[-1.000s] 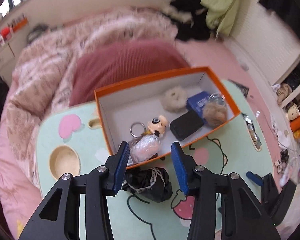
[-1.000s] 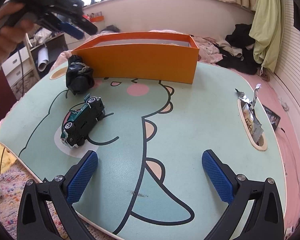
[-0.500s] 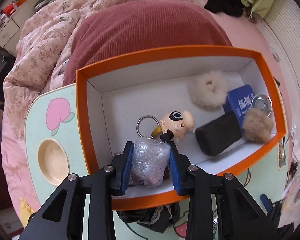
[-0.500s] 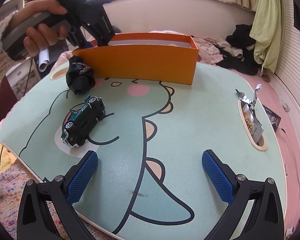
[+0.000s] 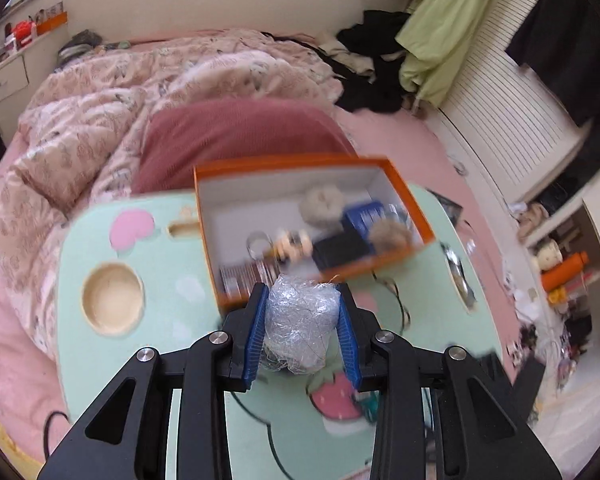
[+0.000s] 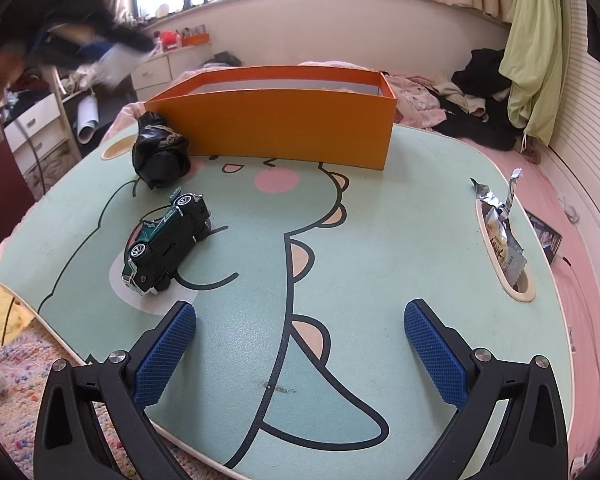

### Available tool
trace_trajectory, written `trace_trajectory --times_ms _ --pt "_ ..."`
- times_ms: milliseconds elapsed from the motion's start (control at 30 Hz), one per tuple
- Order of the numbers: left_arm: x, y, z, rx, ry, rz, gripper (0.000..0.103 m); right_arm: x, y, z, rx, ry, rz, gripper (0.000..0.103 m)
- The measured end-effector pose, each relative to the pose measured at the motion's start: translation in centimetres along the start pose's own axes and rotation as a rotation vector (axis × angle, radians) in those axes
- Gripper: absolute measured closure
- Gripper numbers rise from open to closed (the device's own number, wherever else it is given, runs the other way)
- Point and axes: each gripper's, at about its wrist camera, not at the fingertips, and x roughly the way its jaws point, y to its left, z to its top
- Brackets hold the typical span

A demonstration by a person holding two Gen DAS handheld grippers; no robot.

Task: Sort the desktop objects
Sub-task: 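Carry the plastic-wrapped item out and release it beside the black bag, then grasp the cartoon figurine keychain in the box with the right gripper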

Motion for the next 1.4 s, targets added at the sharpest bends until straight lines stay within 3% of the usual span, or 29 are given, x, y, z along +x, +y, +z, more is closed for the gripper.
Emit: trace_trajectory --times_ms 100,233,400,433,467,533,633,833,900,933,967,1267,1367,1400 --pt "2.2 0.4 -4.2 0.018 0.052 0.0 0.069 0.0 0.0 0.0 0.0 0.0 0.0 0.0" --pt "5.6 0.2 -7.5 0.045 0.086 0.088 0.068 0.0 0.0 0.0 0.0 -0.001 0.0 0.0" --pt "5.9 -0.2 -7.3 0.013 -0.025 0.079 0.063 0.0 0.0 0.0 0.001 -0.001 0.001 0.0" --pt "5.3 -0.3 -7.3 0.008 -0.059 0.061 0.052 0.0 0.0 0.0 0.0 -0.001 0.0 0.0" --pt "4.5 -0.4 -7.3 0.004 -0.099 0.049 0.033 0.0 0.0 0.0 0.001 -0.001 0.0 0.0" --pt "2.9 -0.2 -7.8 0.009 -0.182 0.062 0.018 0.0 0.0 0.0 0.001 -0.001 0.0 0.0" --pt "1.4 0.2 -9.0 0.034 -0.253 0.139 0.018 0.0 0.0 0.0 0.001 -0.001 0.0 0.0" --pt "3.4 1.2 -13.1 0.048 -0.164 0.183 0.018 0.0 0.0 0.0 0.001 -0.001 0.0 0.0" --pt "4.5 0.8 -14.0 0.088 -0.185 0.203 0.01 0.1 0.0 0.0 -0.001 -0.001 -0.001 0.0" --pt "5.1 0.3 -14.2 0.122 -0.191 0.239 0.0 0.1 0.0 0.0 -0.001 -0.001 -0.001 0.0" --pt "5.4 0.0 -14.3 0.145 -0.19 0.252 0.0 0.1 0.0 0.0 0.0 0.0 -0.001 0.0" --pt "5.3 0.3 -14.7 0.151 -0.197 0.233 0.0 0.5 -0.2 0.3 -0.01 0.006 0.005 0.0" --pt "5.4 0.2 -14.7 0.151 -0.197 0.23 0.0 0.0 -0.3 2.1 0.003 -0.004 0.029 0.018" --pt "5.5 0.1 -14.7 0.152 -0.197 0.23 0.0 -0.4 -0.3 3.2 0.006 -0.014 0.058 0.018"
